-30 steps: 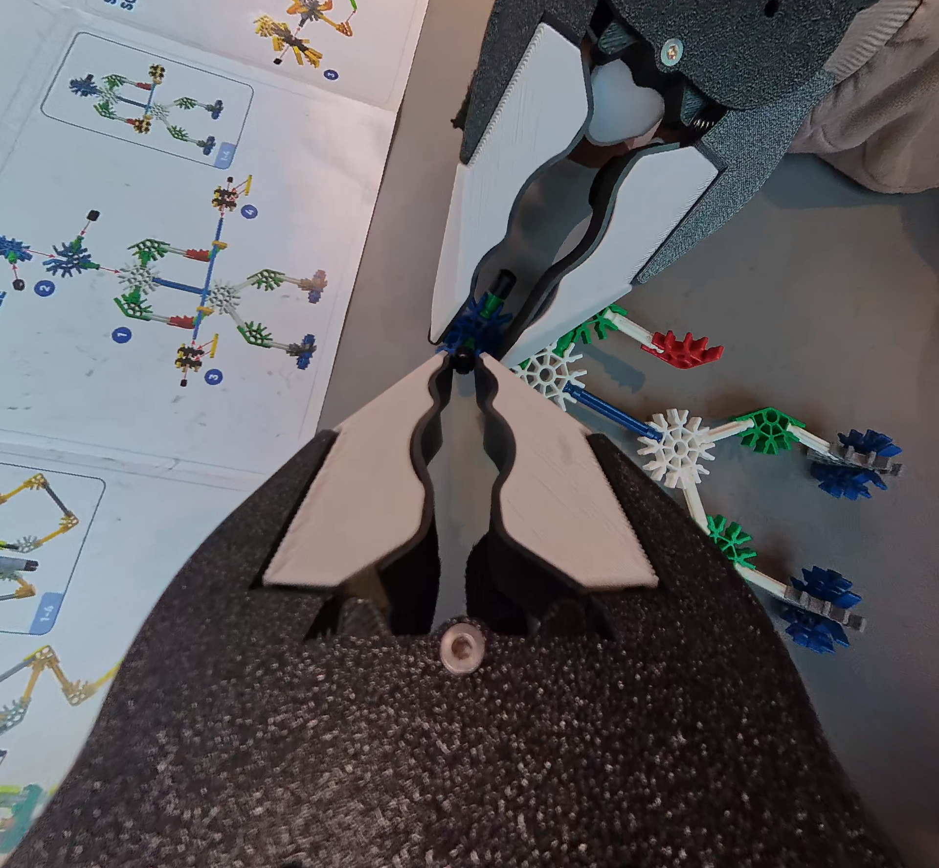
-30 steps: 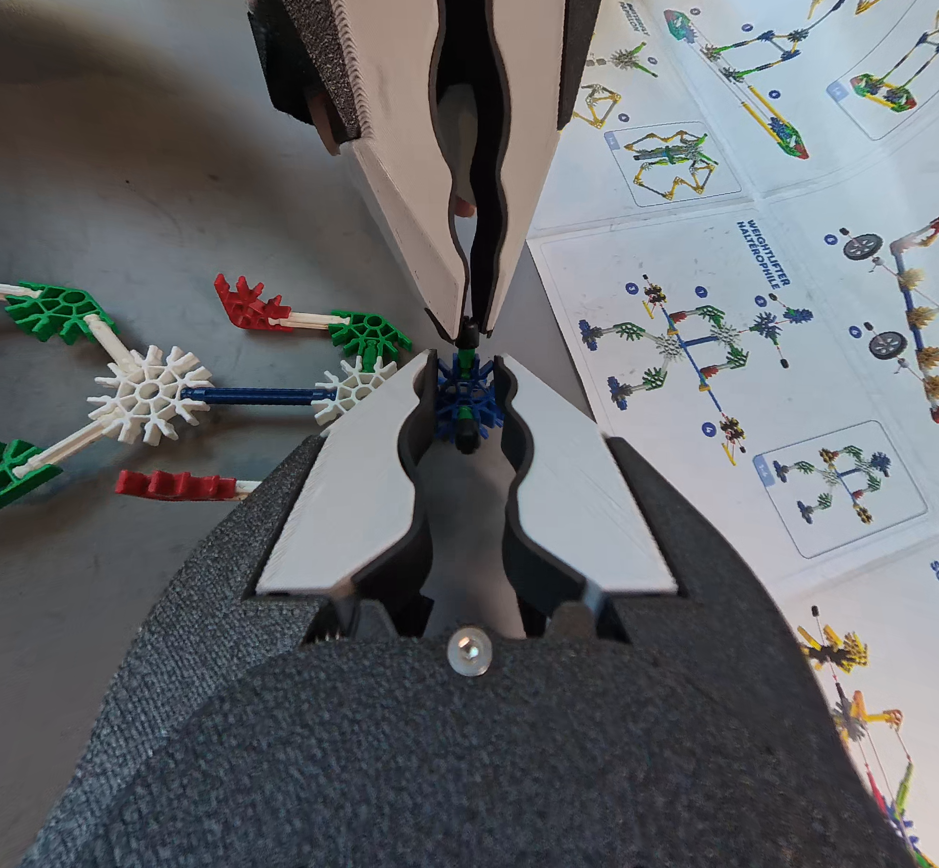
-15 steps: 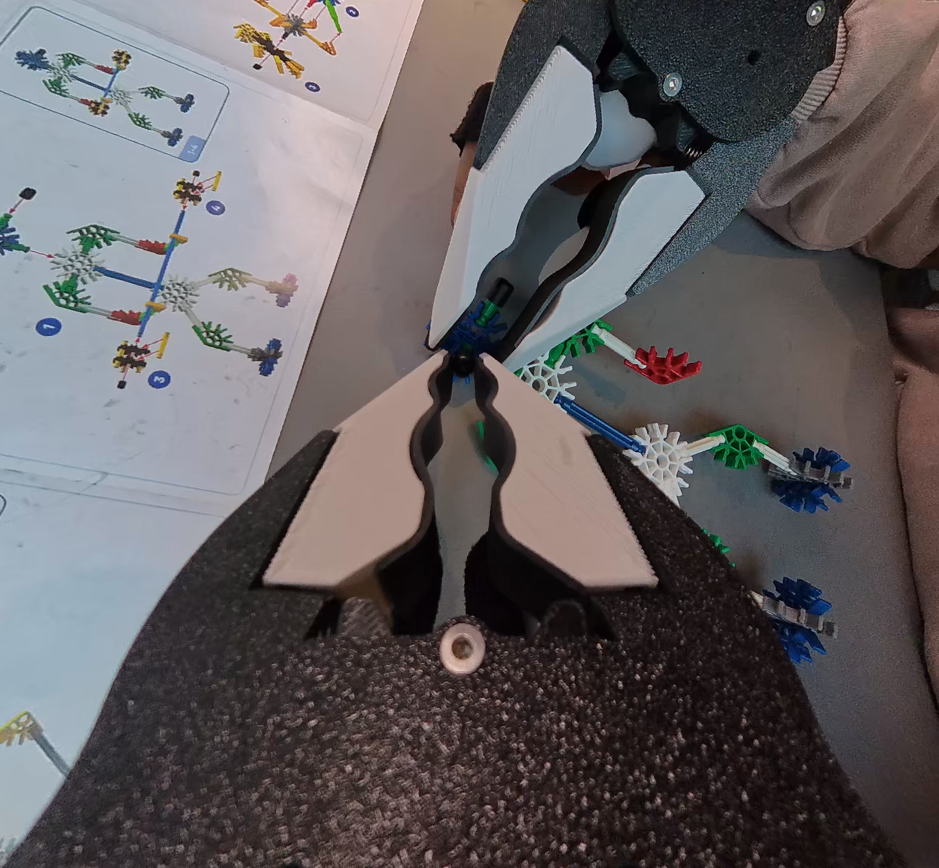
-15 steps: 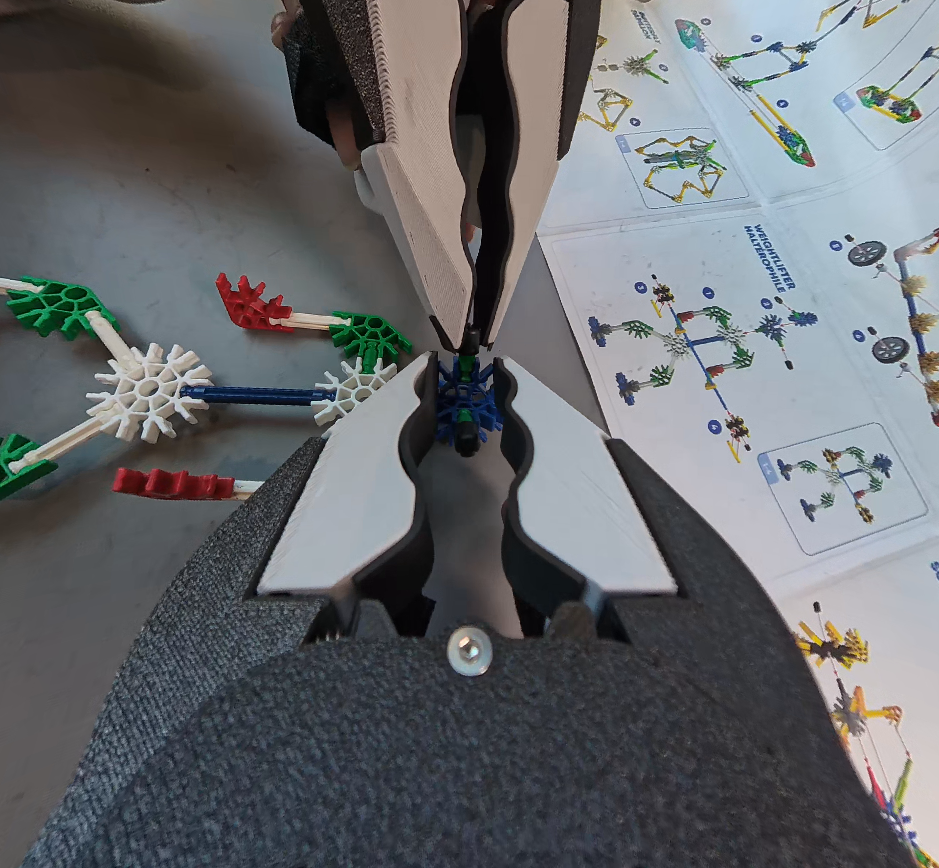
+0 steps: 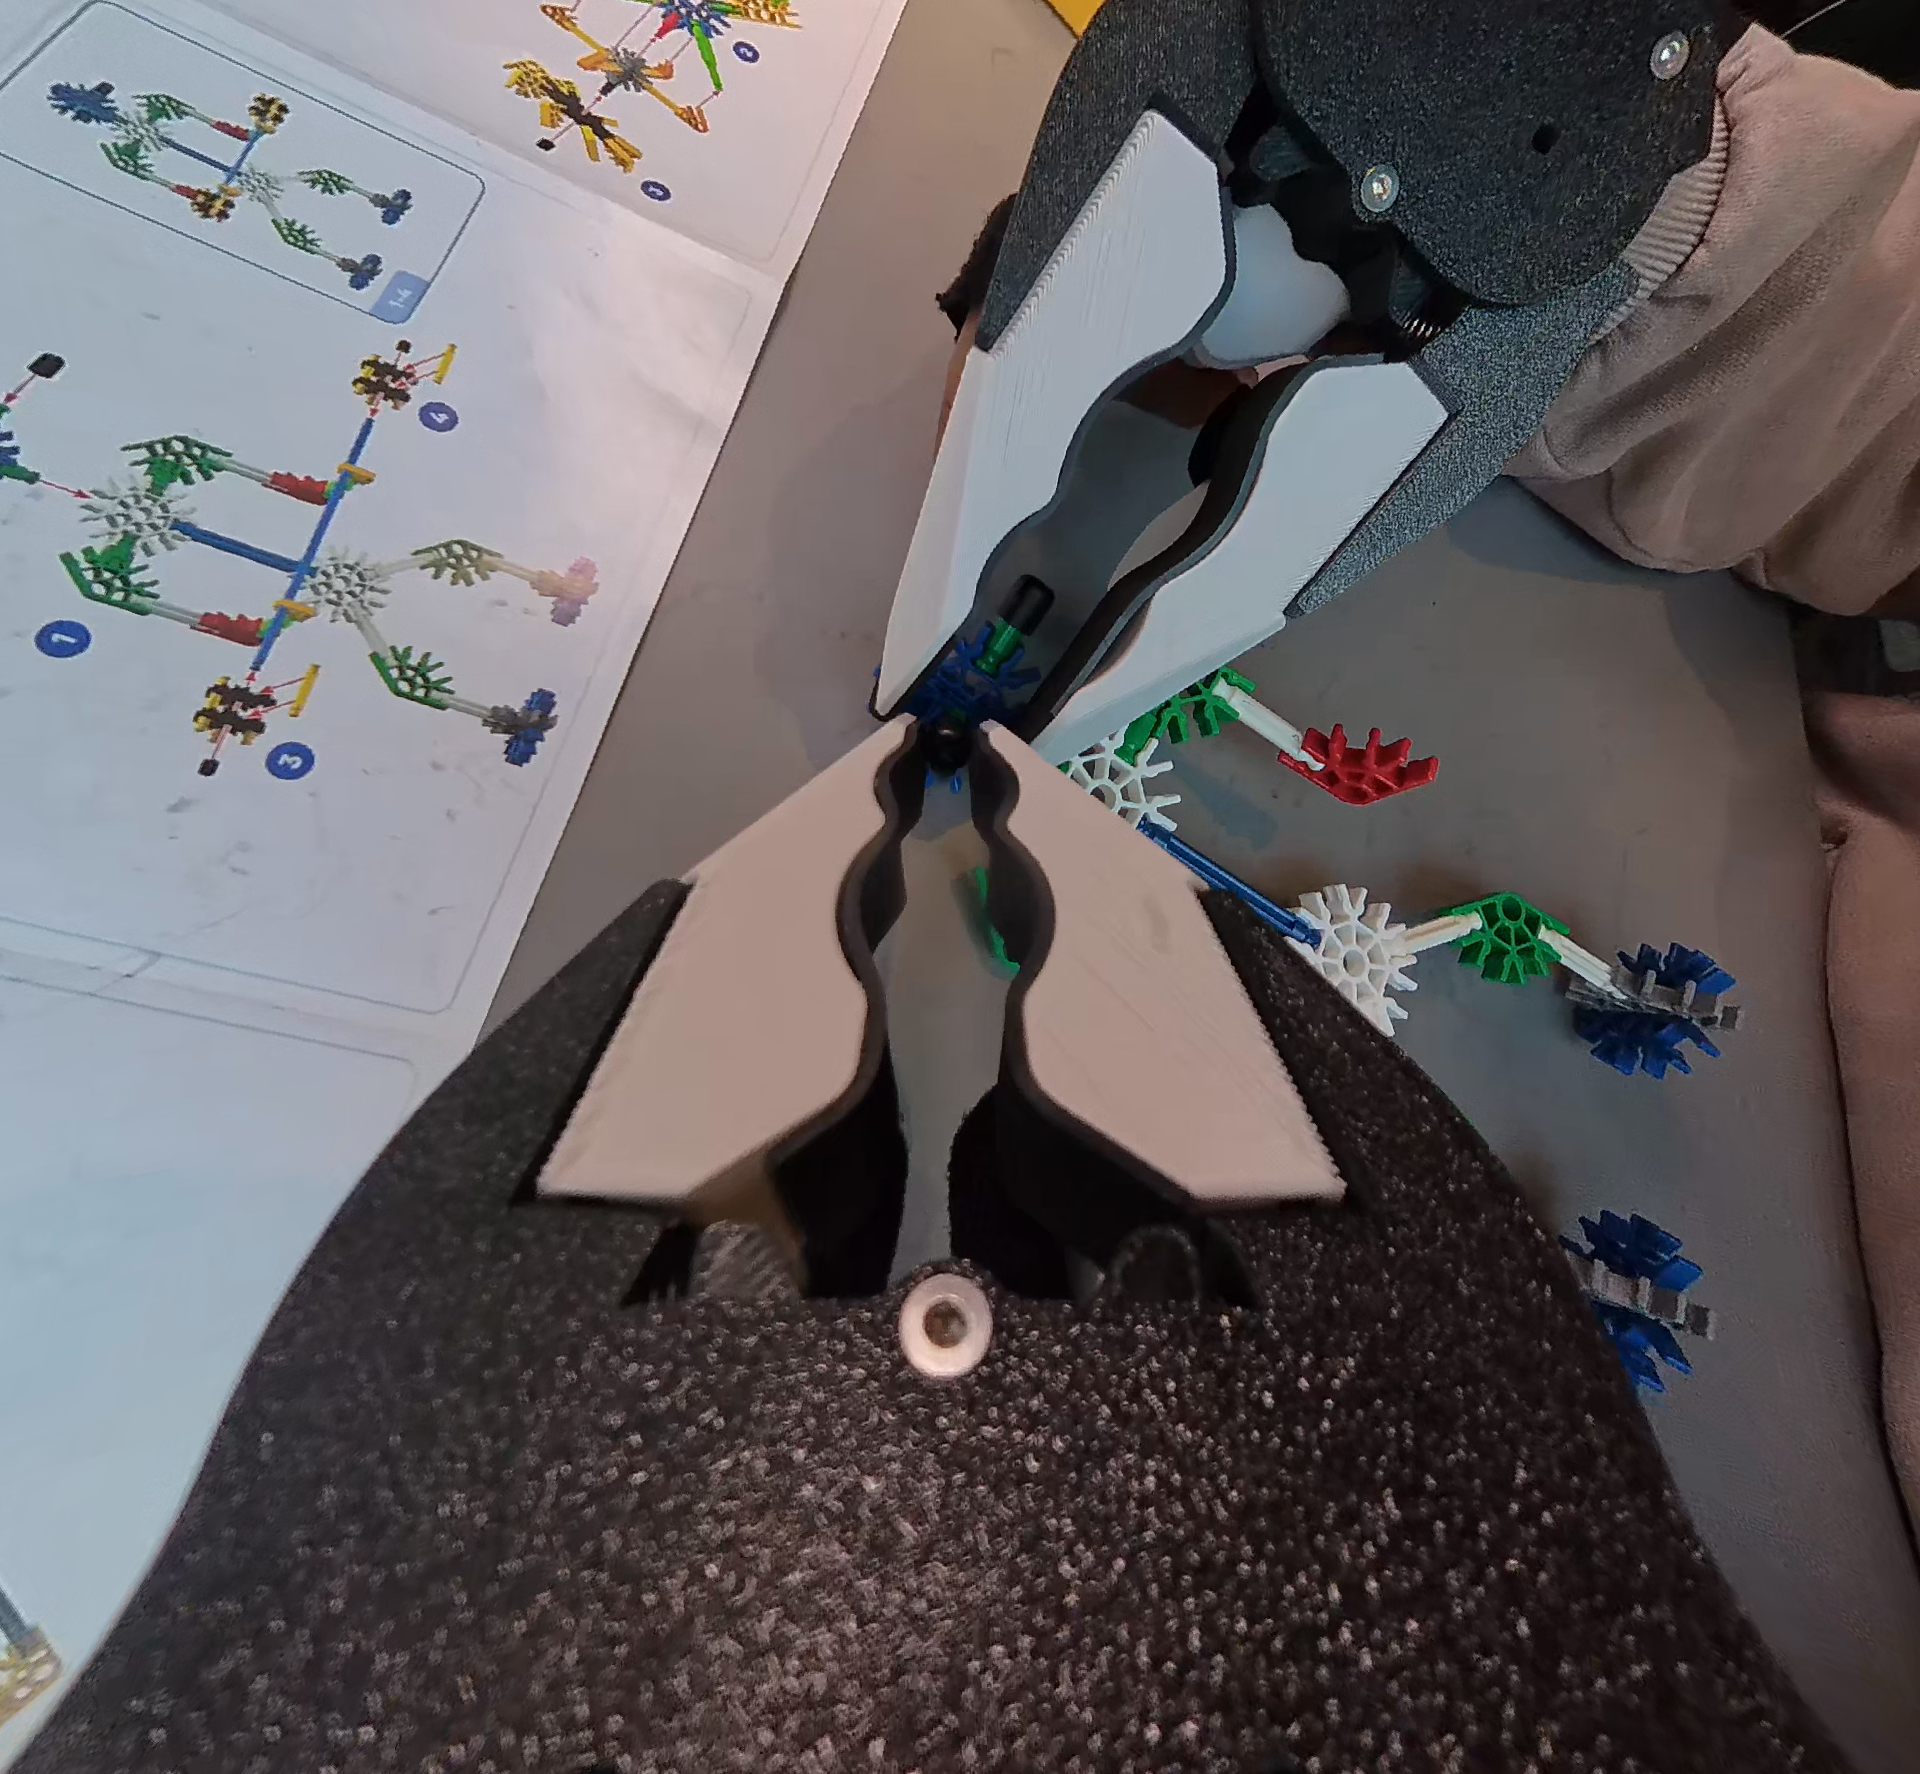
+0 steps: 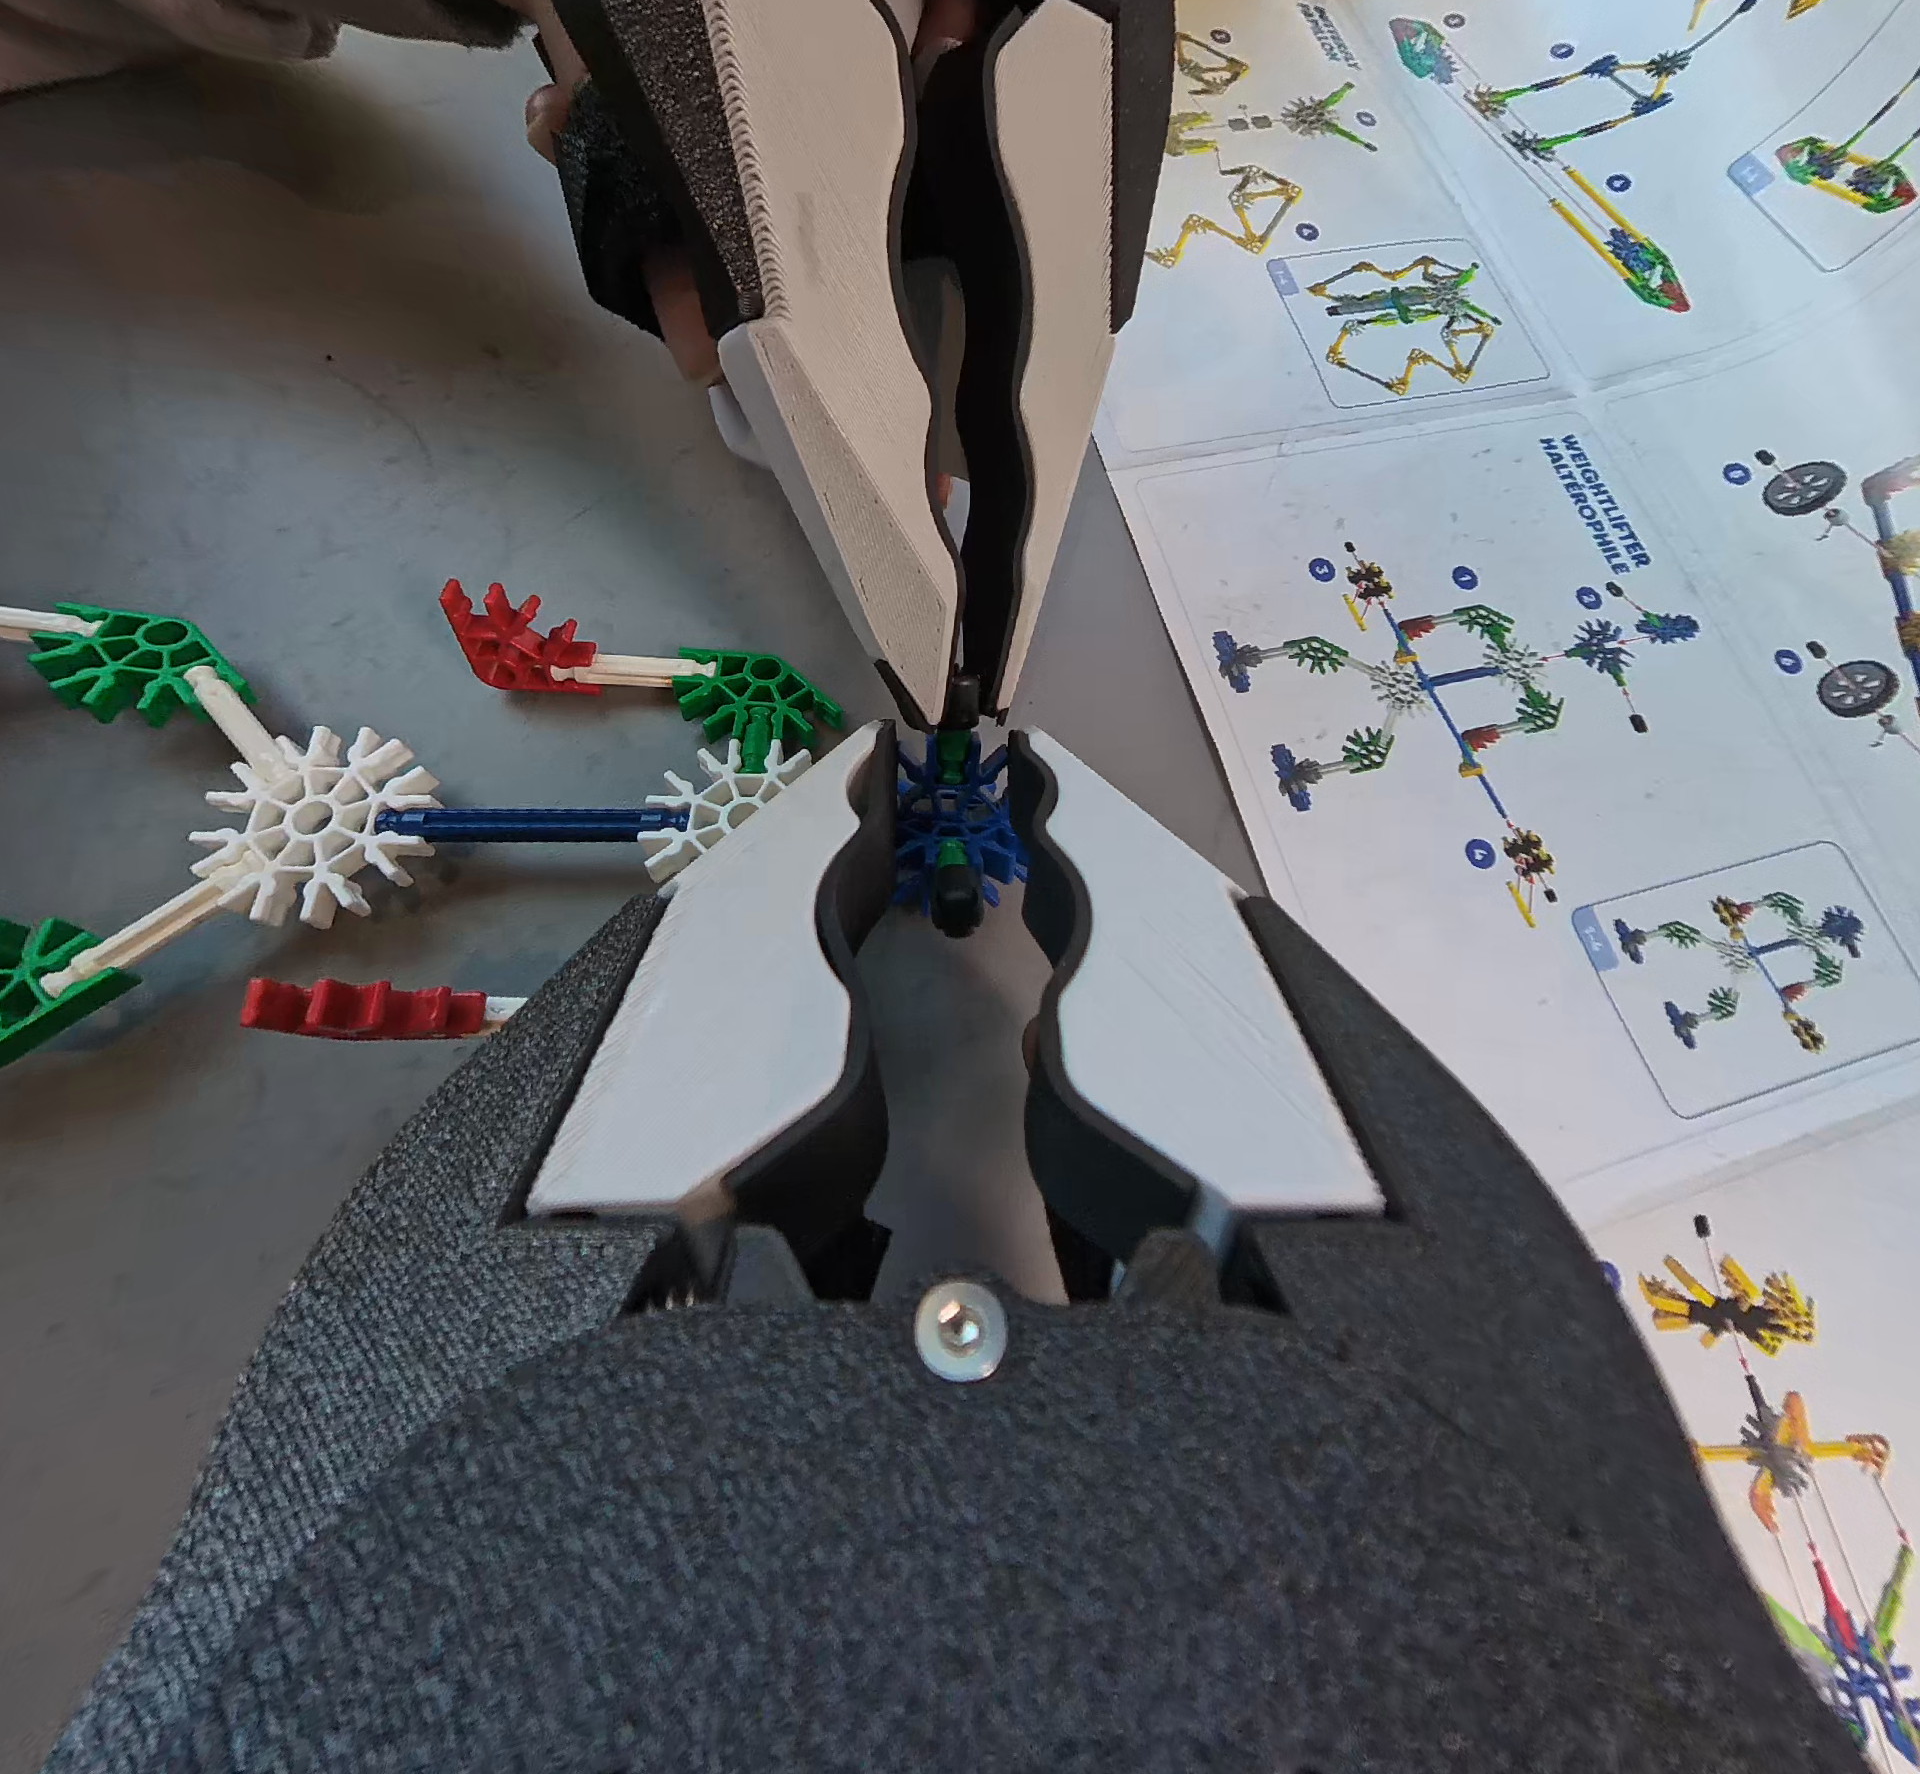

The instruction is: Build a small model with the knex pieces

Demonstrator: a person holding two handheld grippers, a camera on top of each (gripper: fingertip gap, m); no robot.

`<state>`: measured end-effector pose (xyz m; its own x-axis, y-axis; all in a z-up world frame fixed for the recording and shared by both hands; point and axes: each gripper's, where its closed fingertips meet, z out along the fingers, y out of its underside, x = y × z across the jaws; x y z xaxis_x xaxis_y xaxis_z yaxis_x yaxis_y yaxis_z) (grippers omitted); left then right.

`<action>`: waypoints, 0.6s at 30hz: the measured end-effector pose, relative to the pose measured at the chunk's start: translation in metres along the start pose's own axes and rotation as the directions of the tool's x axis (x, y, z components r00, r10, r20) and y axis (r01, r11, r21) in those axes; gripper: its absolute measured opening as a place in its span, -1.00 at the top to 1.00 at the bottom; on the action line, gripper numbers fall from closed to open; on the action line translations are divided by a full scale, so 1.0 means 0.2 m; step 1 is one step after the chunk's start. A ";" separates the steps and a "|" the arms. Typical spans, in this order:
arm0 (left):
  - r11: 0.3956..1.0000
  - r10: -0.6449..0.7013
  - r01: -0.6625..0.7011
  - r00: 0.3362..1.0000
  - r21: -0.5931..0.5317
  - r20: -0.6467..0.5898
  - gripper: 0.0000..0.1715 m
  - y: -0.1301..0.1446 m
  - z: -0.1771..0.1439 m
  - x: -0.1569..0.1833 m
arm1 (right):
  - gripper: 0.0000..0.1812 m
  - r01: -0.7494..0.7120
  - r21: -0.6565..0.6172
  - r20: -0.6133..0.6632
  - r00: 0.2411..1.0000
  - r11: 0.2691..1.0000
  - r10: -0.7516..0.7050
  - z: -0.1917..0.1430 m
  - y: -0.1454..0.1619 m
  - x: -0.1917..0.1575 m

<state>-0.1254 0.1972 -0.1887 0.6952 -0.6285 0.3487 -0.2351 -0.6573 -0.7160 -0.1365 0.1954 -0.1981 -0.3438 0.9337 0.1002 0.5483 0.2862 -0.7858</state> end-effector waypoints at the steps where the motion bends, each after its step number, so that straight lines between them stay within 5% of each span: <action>1: 1.000 -0.001 0.001 1.000 0.003 0.000 0.93 0.00 0.00 0.00 | 0.81 0.003 -0.001 -0.003 1.000 1.000 -0.003 0.00 0.00 0.00; 11: 1.000 0.013 -0.013 1.000 0.016 -0.016 0.81 -0.01 -0.10 0.01 | 0.76 0.036 -0.006 -0.002 0.999 0.999 -0.036 0.00 0.00 -0.02; 18: 1.000 0.023 -0.023 0.999 -0.009 -0.038 0.83 0.02 -0.06 0.02 | 0.53 0.015 -0.002 0.016 1.000 1.000 -0.015 -0.03 -0.01 -0.02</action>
<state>-0.1304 0.1871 -0.1831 0.6632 -0.6589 0.3549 -0.2575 -0.6461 -0.7185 -0.1313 0.1925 -0.1925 -0.3636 0.9259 0.1020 0.5450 0.3003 -0.7828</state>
